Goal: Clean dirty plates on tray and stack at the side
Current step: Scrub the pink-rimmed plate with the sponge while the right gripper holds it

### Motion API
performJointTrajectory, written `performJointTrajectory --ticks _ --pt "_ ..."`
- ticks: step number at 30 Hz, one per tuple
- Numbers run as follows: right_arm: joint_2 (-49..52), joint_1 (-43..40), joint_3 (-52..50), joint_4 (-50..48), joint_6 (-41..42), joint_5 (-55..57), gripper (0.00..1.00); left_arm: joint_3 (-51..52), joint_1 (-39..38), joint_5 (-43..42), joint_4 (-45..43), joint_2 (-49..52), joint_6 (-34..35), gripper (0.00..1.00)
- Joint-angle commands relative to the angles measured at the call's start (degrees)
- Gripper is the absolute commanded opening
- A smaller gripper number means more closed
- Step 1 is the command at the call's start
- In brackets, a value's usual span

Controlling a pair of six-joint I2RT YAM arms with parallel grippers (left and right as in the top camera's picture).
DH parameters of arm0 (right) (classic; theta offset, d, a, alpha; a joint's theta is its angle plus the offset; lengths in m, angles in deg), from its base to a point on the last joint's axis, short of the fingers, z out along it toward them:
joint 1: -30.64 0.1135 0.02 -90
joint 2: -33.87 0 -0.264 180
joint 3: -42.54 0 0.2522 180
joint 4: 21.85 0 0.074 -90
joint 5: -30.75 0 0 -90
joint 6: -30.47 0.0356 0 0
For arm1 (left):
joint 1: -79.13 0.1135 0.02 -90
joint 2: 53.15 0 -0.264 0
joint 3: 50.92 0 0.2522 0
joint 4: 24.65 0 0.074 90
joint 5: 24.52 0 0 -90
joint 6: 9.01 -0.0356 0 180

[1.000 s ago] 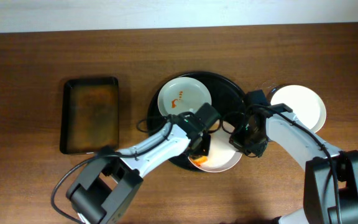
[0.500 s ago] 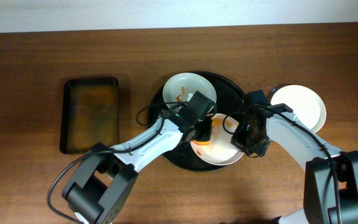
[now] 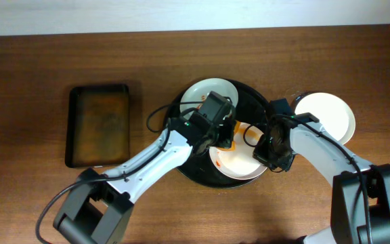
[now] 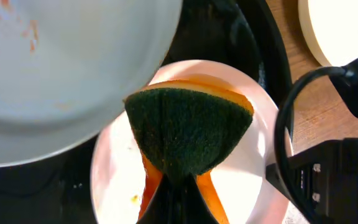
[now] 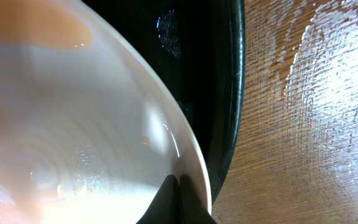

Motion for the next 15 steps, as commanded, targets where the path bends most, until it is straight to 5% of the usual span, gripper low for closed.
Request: performJointTrajectory --ticks 1,15 --pt "0.85 -0.61 -1.16 0.98 -1.55 3.5 0.04 -0.31 -1.99 -0.85 -1.27 2.95 -1.2 0.0" --pt "0.85 -0.63 -1.16 1.07 -1.68 3.5 0.04 -0.31 -2.75 -1.4 -14.62 14.23 -5.33 0.0"
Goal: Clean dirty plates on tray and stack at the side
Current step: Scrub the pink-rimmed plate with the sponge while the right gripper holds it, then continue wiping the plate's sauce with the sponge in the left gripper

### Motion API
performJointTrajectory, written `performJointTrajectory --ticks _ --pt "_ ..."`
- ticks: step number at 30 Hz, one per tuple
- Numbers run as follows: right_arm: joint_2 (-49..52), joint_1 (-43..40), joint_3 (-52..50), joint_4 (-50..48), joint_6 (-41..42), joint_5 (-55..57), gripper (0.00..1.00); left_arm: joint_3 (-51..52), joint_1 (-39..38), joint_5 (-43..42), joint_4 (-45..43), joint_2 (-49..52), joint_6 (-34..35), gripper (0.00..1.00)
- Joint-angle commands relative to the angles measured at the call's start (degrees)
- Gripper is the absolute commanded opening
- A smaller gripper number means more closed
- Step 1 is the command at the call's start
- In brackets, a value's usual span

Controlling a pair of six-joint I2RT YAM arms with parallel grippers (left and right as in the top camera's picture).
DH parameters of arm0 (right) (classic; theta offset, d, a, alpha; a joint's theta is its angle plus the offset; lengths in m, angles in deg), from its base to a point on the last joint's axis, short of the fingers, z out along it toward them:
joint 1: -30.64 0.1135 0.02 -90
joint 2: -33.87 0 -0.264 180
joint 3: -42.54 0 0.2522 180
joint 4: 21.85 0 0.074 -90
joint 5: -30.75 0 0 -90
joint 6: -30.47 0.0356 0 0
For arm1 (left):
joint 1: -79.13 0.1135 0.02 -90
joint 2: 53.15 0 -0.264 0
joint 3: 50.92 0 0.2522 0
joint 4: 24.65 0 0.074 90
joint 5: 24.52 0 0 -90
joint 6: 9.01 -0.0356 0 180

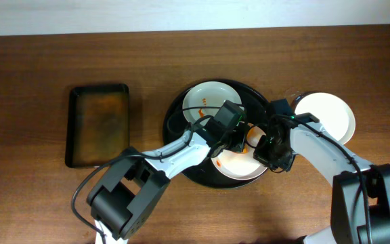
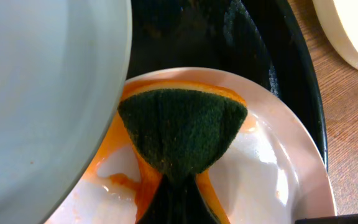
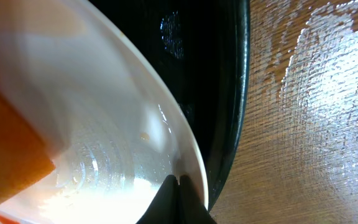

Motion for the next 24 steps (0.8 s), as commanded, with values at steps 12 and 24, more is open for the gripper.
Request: performJointTrajectory --ticks 12,24 --pt "0.83 -0.52 -1.07 0.92 -0.61 3.06 0.04 -0.39 6.47 4.98 24.02 -2.54 -3.93 0.0" --pt "0.26 -0.52 5.7 6.67 -7.15 3.04 0.25 -0.5 7.78 7.39 26.71 -20.31 -3.93 0.0"
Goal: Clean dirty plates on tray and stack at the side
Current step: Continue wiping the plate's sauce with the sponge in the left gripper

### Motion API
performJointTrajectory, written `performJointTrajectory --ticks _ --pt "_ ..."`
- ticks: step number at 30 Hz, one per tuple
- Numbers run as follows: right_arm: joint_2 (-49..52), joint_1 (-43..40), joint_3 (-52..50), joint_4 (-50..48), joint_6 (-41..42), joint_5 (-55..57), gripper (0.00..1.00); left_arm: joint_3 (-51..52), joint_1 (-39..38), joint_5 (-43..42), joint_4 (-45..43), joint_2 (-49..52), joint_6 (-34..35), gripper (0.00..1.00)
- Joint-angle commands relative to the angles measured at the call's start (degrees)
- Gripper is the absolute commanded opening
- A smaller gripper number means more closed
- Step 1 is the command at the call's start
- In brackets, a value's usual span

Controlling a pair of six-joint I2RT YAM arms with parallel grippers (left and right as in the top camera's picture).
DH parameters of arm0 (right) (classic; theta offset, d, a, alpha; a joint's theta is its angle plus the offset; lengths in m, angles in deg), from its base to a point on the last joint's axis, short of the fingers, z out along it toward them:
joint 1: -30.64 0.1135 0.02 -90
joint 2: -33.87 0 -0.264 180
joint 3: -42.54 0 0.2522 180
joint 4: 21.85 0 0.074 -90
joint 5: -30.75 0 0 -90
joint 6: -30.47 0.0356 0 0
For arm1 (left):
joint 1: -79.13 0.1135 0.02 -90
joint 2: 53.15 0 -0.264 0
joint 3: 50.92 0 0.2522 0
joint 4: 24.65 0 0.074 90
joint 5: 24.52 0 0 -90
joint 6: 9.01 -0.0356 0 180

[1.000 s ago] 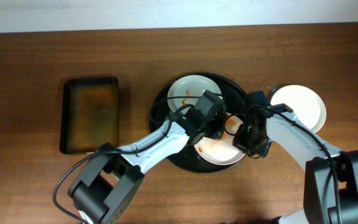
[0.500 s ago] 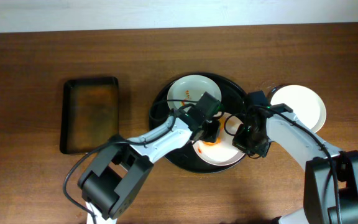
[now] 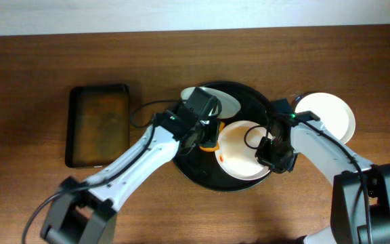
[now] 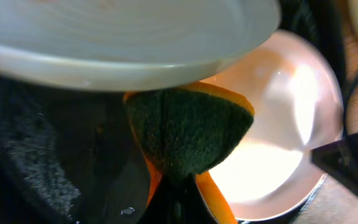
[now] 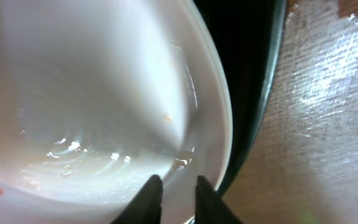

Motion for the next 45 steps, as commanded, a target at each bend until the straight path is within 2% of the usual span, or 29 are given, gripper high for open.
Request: performJointTrajectory --ticks 1,3,6,11,16,22,27,34,40,42,45 --pt "0.02 -0.42 5.77 3.23 -5.29 2.67 0.29 0.33 0.83 5.03 1.97 -3.78 -0.9 0.0" --pt "-0.26 -0.42 10.25 5.77 -8.13 2.64 0.33 0.33 1.18 4.98 4.48 -3.78 -0.87 0.0" --pt "-0.26 -0.52 15.87 7.91 -12.5 3.21 0.33 0.33 1.09 4.79 7.78 -3.78 -0.85 0.0" --pt "-0.02 -0.57 15.72 8.35 -12.52 10.21 0.33 0.33 1.11 4.26 8.83 -3.78 -0.85 0.0" --pt "1.57 -0.57 14.47 8.35 -12.5 10.14 0.36 0.35 -0.07 -3.08 7.02 -3.72 -0.81 0.0" --pt "5.51 -0.57 14.12 7.39 -12.55 10.14 0.36 0.35 -4.37 -3.02 5.11 -1.9 1.33 0.0" --pt "10.73 -1.33 14.12 4.17 -14.27 10.21 0.36 0.35 -4.7 -2.99 5.35 -1.07 1.31 0.0" --pt "12.92 -3.91 14.12 2.89 -20.74 9.4 0.35 0.35 -4.7 -2.54 5.57 -1.07 1.31 0.0" --pt "12.98 -3.82 6.99 -2.93 -22.75 2.01 0.25 0.35 -4.7 -2.54 5.84 -1.07 1.29 0.0" --pt "12.96 -3.82 6.73 -3.37 -22.75 1.95 0.04 0.35 -4.7 -2.54 6.03 -1.07 1.31 0.0" --pt "12.83 -3.87 9.22 -0.92 -22.73 2.21 0.04 0.35 -4.7 -2.54 6.23 -1.07 1.29 0.0"
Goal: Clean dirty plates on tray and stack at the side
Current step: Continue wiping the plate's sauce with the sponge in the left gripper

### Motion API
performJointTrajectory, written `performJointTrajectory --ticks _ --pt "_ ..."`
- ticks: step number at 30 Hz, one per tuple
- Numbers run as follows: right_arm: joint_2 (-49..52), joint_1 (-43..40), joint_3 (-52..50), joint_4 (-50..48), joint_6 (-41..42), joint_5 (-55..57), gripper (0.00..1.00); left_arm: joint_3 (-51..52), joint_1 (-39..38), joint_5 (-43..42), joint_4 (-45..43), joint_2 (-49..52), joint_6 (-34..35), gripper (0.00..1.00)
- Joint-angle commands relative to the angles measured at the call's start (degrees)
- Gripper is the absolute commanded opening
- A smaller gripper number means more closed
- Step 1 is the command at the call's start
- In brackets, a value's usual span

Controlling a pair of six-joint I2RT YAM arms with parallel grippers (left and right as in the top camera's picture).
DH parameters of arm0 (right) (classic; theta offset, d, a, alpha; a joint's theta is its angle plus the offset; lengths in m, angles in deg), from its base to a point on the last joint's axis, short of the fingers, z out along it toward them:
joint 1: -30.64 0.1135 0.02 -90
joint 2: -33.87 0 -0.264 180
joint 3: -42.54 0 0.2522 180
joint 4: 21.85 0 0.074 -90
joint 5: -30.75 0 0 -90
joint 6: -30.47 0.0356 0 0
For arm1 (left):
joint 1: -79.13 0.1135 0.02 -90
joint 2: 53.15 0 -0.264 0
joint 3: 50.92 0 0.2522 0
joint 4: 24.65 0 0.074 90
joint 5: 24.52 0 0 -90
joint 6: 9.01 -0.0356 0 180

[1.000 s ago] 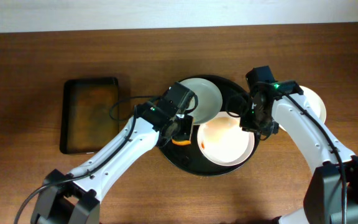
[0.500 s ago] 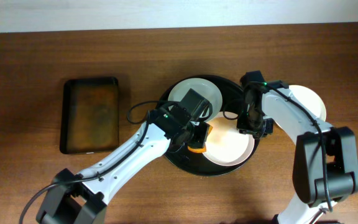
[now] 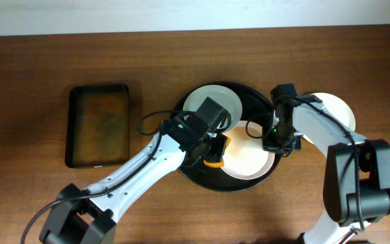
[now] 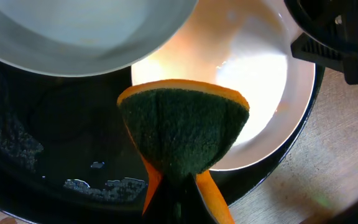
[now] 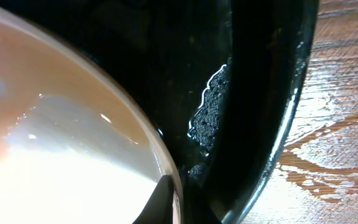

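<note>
On the round black tray (image 3: pixel 181 159) lie two white plates. The far plate (image 3: pixel 212 103) shows no smears. The near plate (image 3: pixel 249 157) looks wiped and wet, also seen as the near plate (image 5: pixel 55 149). My left gripper (image 4: pixel 179 186) is shut on a green and orange sponge (image 4: pixel 182 134), held over that plate's left rim and the tray. My right gripper (image 5: pixel 178 200) is shut on the near plate's right rim, one finger inside and one outside. A clean white plate (image 3: pixel 334 114) sits on the table right of the tray.
A dark rectangular tray (image 3: pixel 99 125) rests at the left of the wooden table (image 3: pixel 32 68). Foam and water lie on the black tray's floor (image 5: pixel 207 112). The wood beside the tray is wet (image 5: pixel 340 124). A cable loops near the left wrist.
The right gripper's jaws stood apart at the near plate's lower right rim; now they are shut on its upper right rim. The sponge has shifted from beside the far plate toward the front left.
The sponge first lay on the near plate among orange smears while the right gripper pinched the rim. Then it sat mid-plate in the sauce. Later it was off to the left with the right jaws apart. Now the plate looks white and is gripped again.
</note>
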Motion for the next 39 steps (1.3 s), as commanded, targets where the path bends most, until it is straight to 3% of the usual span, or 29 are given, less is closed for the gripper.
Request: performJointTrajectory --ticks 1,6,9,15,28,39 --pt "2.27 0.52 1.46 2.32 0.85 -0.63 0.04 0.22 -0.02 -0.37 0.09 0.42 0.57 0.0" --pt "-2.1 0.55 5.38 16.24 10.14 4.59 0.04 0.22 -0.02 0.0 0.04 0.42 0.57 0.0" --pt "-2.29 0.59 5.38 21.03 11.08 5.49 0.04 0.22 -0.02 0.0 0.04 0.42 0.57 0.0" --pt "-2.29 0.59 5.38 21.57 11.08 5.44 0.04 0.22 -0.37 -4.9 -2.03 3.67 5.99 0.0" --pt "-2.29 0.59 5.38 21.35 11.06 5.44 0.04 0.22 -6.4 -7.89 -12.74 12.57 5.95 0.0" --pt "-2.29 0.59 5.38 21.42 11.04 5.44 0.04 0.22 -6.05 12.35 -13.53 16.41 5.66 0.0"
